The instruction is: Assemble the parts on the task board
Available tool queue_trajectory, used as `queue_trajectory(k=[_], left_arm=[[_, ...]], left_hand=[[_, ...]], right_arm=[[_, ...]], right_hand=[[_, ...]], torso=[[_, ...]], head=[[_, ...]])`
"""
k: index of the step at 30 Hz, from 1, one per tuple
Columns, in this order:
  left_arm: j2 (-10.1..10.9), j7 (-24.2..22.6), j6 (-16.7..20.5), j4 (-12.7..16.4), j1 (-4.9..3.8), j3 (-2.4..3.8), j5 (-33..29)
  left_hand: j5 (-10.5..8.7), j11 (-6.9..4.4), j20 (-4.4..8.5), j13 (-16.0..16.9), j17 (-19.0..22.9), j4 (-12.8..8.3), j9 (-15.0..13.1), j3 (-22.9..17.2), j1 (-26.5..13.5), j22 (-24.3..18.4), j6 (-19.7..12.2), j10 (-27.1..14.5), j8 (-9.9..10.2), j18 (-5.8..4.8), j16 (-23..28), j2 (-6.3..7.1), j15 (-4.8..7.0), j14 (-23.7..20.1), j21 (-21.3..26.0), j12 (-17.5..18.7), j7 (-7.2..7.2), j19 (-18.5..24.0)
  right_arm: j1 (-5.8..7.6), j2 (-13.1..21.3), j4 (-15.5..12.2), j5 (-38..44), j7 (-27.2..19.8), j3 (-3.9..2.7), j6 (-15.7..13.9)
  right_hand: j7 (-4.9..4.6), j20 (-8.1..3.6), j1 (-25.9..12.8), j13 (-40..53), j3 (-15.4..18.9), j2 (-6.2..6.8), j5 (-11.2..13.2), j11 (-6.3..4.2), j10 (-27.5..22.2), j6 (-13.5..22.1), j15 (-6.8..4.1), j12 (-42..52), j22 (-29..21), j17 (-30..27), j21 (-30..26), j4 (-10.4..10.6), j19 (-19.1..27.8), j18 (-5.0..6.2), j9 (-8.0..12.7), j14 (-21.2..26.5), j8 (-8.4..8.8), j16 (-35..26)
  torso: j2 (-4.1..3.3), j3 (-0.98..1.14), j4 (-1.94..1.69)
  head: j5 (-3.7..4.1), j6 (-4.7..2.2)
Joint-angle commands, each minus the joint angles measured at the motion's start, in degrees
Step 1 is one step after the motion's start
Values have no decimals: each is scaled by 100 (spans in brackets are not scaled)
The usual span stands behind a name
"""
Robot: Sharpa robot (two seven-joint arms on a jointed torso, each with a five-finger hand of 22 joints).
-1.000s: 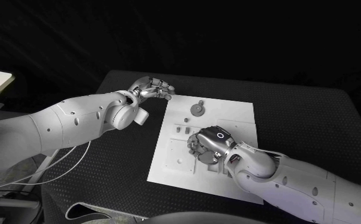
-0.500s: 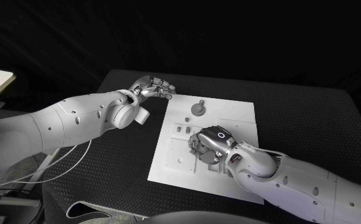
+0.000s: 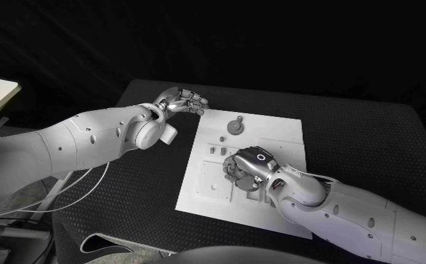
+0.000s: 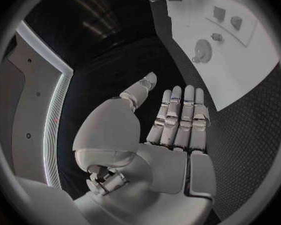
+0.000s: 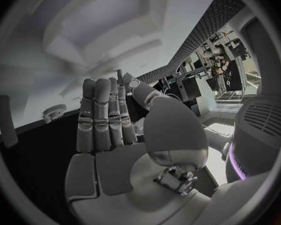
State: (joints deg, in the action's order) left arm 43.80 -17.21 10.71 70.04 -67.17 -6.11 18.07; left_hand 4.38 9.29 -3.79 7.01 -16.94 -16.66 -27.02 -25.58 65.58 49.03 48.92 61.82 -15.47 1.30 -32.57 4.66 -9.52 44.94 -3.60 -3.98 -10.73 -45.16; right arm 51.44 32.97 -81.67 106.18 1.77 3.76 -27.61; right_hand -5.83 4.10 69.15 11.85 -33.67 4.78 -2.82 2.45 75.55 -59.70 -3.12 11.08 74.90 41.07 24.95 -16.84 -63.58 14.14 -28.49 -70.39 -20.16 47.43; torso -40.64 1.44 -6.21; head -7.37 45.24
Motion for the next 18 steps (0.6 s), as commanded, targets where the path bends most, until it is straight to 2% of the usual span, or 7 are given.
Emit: queue_trajectory(k=[1,10,18], left_arm=[[-14,-45,-67,12,-4,3,-32],[-9,-39,-73,16,-4,3,-32],[3,-26,-87,2,-4,3,-32]], left_hand=[[-31,24,0,-7,-8,-5,8,36,-32,-11,-27,-29,-18,70,26,-23,2,27,-26,3,-3,-30],[-30,25,1,-10,-13,-6,10,37,-22,-16,-31,-33,-16,71,31,-23,3,27,-26,5,-4,-31],[-25,26,1,-13,-19,-5,12,34,-8,-21,-33,-35,-16,72,37,-30,3,27,-27,5,-5,-33]], right_arm=[[-5,-9,7,-9,-51,-1,105],[-5,-10,-5,-31,-78,-1,181],[-4,-10,-25,-45,-74,-1,237]], right_hand=[[-20,-8,61,5,-46,-16,3,14,12,-15,-37,-20,107,-9,17,-1,-20,86,0,11,-37,0],[-20,-7,60,7,-45,-17,3,14,12,-14,-37,-23,107,-10,17,-1,-19,86,-2,10,-36,-1],[-21,-6,58,9,-45,-19,3,15,12,-13,-36,-26,108,-11,16,-1,-17,86,-3,11,-35,-2]], torso=[[-3,3,6],[-2,-5,5],[0,-1,6]], head=[[-10,-7],[-7,-8],[-8,5]])
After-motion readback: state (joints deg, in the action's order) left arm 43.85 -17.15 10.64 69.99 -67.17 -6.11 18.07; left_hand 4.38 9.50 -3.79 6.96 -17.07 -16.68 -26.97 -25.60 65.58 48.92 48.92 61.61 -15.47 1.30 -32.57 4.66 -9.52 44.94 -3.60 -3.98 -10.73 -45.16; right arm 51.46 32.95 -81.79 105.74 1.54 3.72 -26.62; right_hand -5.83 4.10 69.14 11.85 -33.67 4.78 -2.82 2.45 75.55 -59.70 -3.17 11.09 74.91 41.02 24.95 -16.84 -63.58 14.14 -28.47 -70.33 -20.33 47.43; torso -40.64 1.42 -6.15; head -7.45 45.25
